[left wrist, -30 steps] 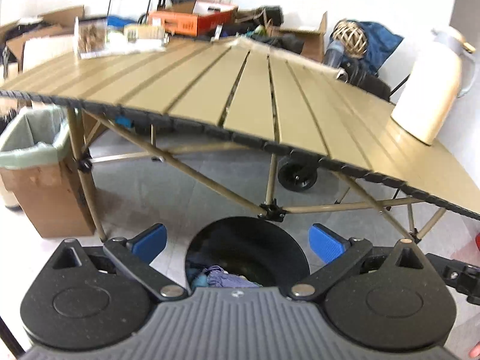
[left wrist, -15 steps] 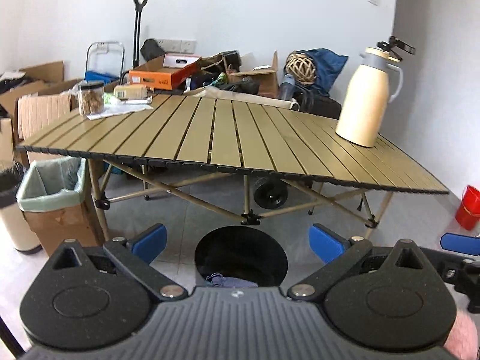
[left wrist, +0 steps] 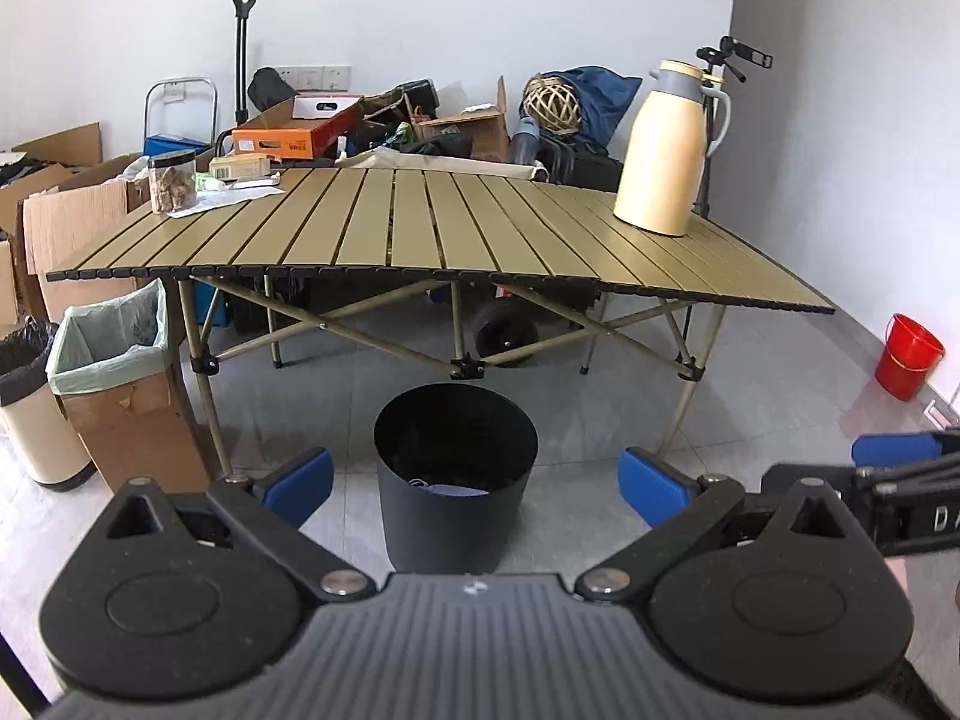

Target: Collect trash

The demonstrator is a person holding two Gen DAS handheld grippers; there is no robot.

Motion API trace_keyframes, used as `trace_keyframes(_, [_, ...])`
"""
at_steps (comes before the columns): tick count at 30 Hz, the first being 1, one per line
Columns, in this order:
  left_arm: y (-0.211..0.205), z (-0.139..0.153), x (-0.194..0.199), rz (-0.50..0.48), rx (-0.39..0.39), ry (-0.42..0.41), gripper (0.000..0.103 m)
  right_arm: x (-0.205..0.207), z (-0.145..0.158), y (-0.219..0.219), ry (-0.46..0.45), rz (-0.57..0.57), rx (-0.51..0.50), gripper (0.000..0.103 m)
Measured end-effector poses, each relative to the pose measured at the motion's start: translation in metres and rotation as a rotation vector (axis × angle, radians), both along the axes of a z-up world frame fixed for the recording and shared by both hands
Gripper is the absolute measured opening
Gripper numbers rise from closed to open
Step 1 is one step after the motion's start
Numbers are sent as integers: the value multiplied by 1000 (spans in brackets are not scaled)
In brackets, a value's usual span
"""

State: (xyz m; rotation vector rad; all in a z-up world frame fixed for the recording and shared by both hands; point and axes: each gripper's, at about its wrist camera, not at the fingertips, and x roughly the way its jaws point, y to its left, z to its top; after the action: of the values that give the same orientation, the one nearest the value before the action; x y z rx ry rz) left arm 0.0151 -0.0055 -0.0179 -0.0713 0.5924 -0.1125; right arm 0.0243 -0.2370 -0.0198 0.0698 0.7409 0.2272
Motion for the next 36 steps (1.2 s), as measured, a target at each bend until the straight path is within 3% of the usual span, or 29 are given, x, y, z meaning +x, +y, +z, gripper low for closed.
trace_keyframes(9, [0,8,-16,-1,8,-35,103,-13,15,0,-56,-5,-19,103])
trace_keyframes(36, [1,9,-20,0,9,-38,103,-11,16,2,-64,-2,-29,103])
